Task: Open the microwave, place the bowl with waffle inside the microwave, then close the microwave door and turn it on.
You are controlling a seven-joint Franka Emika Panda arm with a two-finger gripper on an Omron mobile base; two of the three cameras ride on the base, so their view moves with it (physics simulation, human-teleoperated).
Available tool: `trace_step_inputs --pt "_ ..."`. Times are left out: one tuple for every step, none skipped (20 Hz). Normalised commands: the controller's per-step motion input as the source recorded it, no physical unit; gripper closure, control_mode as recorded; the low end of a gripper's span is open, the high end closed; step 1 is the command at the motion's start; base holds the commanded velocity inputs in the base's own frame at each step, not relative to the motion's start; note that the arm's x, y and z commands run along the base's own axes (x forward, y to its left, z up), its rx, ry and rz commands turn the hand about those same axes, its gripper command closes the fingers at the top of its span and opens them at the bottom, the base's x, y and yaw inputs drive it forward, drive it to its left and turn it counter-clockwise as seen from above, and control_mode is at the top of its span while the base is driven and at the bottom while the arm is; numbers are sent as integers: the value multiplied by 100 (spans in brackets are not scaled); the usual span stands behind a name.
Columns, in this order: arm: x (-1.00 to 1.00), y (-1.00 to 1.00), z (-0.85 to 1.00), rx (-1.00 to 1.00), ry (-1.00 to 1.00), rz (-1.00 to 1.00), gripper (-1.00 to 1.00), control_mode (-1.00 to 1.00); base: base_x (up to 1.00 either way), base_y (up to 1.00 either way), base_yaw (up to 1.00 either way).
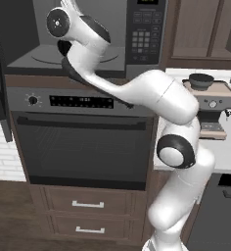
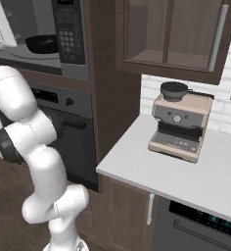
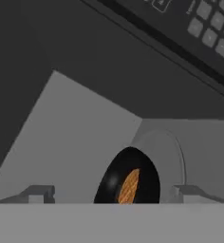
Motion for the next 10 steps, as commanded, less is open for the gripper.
trace_step_inputs --pt "-100 0 -100 -9 -71 0 -100 -100 0 0 0" --pt "-100 -8 -100 -5 -71 1 -100 -100 0 0 0" --pt "-100 -11 -77 0 -72 1 -100 -100 0 0 0" --pt "-100 -9 -56 0 -73 3 -100 -100 0 0 0" --pt "-100 -4 -43 -1 -74 3 -100 -100 0 0 0" --pt "-100 0 -42 -3 -70 3 -100 -100 0 0 0" --pt "-100 0 -46 -7 -65 3 -100 -100 0 0 0" --pt "-100 0 -56 -7 -56 2 -100 -100 0 0 0" --pt "-100 0 -68 -11 -44 1 -100 -100 0 0 0" --pt "-100 0 -79 -16 -35 1 -100 -100 0 0 0"
